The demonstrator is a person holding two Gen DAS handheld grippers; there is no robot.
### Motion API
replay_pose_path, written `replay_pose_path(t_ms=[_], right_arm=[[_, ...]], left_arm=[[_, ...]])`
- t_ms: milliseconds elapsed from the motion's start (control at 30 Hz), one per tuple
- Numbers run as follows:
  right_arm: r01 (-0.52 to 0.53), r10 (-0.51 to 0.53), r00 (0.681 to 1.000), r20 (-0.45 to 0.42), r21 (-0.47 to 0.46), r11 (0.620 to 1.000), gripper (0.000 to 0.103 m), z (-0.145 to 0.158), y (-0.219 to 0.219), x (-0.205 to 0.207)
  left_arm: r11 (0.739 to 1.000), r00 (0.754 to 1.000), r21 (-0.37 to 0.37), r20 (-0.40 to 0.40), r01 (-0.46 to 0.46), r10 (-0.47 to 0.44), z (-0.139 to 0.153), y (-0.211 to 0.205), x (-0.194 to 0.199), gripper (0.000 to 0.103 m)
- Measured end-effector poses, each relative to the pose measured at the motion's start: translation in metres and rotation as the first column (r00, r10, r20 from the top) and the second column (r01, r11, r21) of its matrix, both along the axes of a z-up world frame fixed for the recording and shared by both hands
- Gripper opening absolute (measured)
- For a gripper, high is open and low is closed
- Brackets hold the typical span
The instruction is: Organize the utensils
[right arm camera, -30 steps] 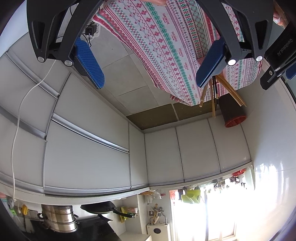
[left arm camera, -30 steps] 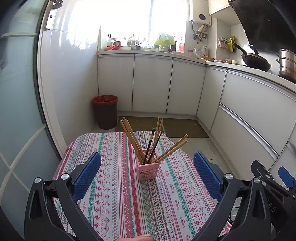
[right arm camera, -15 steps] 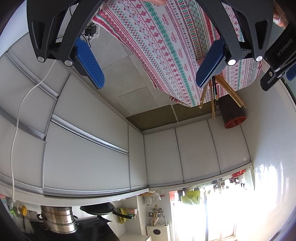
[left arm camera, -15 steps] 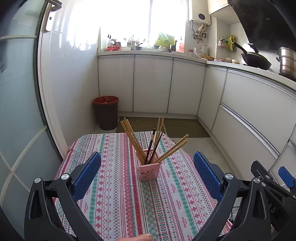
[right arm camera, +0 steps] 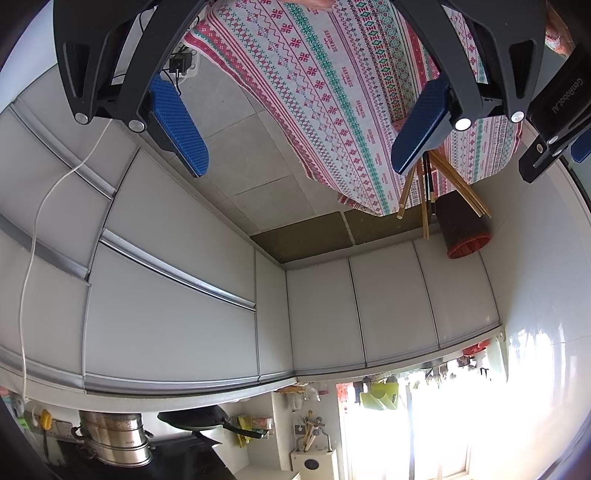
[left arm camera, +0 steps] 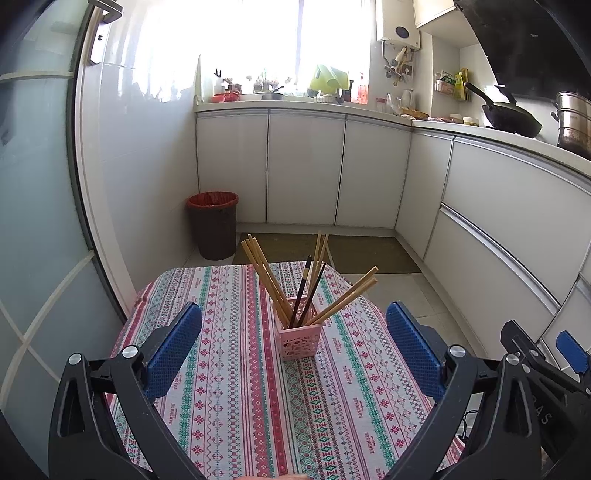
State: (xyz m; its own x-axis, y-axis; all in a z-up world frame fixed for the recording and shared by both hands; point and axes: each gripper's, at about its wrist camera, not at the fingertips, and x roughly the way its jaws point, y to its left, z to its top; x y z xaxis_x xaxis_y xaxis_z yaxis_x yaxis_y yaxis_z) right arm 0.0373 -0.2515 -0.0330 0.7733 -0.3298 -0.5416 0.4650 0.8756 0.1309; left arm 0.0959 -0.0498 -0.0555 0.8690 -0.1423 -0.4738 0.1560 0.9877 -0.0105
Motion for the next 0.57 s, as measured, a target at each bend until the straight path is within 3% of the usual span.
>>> replay_pose_path(t_ms=[100, 267, 367, 400, 567], right_arm=[[-0.001, 0.001, 1.000, -0.003, 0.006, 1.000, 0.096, -0.0008, -0.0002, 0.0006], [-0.004, 0.004, 1.000, -0.008, 0.007, 1.000, 0.096, -0.0031, -0.0012, 0.0013], [0.000, 0.001, 1.000, -0.006, 0.004, 1.000, 0.096, -0.0029, -0.0021, 0.0011], [0.001, -0.001, 1.000, -0.006, 0.004, 1.000, 0.096, -0.0031, -0.0026, 0.0011], [0.008, -0.008, 1.000, -0.005, 0.008, 1.000, 0.096, -0.0035, -0.0043, 0.0014]], left_arm=[[0.999, 0.999, 0.000, 0.020, 0.033, -0.033, -0.0001, -0.0012, -0.0018, 0.094], [0.998, 0.997, -0.001, 0.037, 0.064, -0.064, -0.0015, -0.0049, -0.0050, 0.083], [0.998, 0.997, 0.002, 0.034, 0.067, -0.067, -0.0020, -0.0064, -0.0040, 0.088], [0.998, 0.998, -0.001, 0.030, 0.064, -0.064, -0.0018, -0.0064, -0.0038, 0.094], [0.999, 0.999, -0.005, 0.031, 0.042, -0.042, 0.0006, -0.0054, -0.0052, 0.096]])
